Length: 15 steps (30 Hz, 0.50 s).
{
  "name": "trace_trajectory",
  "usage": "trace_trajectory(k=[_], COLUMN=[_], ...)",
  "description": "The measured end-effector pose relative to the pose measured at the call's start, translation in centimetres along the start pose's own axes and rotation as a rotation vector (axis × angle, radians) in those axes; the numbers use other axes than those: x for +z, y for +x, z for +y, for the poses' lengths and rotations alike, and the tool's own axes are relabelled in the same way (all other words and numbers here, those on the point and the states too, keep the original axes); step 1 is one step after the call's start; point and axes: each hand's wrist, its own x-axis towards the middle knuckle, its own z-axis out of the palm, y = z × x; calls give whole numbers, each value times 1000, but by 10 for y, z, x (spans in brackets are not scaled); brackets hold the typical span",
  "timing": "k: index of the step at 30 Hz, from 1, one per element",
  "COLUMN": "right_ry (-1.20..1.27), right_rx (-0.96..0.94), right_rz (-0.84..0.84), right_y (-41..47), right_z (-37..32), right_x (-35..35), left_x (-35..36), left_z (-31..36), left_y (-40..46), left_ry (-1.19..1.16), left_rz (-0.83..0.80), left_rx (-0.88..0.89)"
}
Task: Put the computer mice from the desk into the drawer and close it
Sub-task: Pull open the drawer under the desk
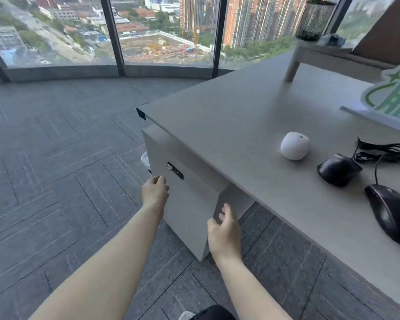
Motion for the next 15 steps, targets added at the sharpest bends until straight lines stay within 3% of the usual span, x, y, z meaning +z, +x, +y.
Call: trace_trajectory(k=[15], right_ry=[-30], right_rx=[-62], right_rz=[225], right_y=[33], right_z=[6], right_x=[21], left_x=[37], left_z=[1], left_y=[82], left_ry=[-90], left_rz=[-29], left_rx=[-133])
